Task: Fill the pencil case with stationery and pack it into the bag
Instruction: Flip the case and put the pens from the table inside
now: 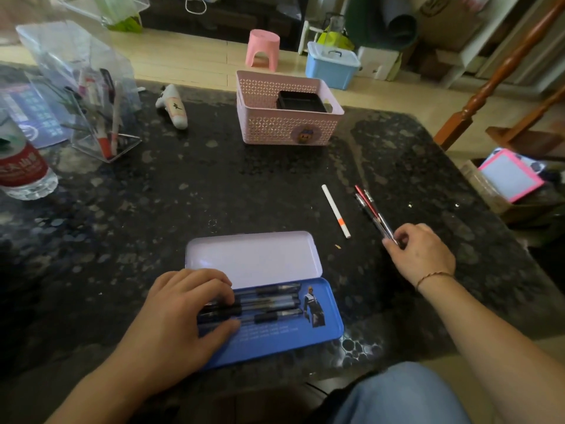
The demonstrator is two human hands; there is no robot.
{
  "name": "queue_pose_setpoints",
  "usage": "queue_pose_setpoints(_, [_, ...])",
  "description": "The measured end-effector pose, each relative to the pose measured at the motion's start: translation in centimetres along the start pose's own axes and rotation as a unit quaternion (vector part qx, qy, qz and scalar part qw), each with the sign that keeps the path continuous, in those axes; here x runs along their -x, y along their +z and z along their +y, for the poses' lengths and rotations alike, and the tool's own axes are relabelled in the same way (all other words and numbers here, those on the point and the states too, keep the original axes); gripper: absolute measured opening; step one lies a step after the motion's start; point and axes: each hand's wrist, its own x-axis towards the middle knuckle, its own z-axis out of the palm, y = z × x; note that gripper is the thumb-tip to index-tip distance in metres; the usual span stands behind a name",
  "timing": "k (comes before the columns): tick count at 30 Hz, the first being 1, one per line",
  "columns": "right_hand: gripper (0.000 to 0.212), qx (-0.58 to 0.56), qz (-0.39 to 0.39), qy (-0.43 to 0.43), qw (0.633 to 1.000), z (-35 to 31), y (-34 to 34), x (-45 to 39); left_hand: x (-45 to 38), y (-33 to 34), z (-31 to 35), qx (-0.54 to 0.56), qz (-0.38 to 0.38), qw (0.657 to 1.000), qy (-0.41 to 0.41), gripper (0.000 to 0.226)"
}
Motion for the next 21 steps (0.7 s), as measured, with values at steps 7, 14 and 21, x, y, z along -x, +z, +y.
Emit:
queue_pose_setpoints(7, [0.022, 0.030, -0.005, -0.001, 1.000, -0.1, 1.2, -0.4, 0.0, -0.8, 1.0, -0.073, -0.107, 0.992, 0.007, 0.084])
queue_pose_setpoints(14, [0.015, -0.069, 0.101, -0.154, 0.980, -0.8, -0.9, 2.9, -0.1, -0.5, 1.2, -0.081, -0.093, 0.992, -0.002, 0.084])
queue_pose_setpoints(21, [0.022, -0.134, 0.102, -0.464, 0.870, -3.3, -2.1, 11.7, 0.2, -0.7, 0.7, 0.017, -0.061, 0.997, -0.036, 0.098])
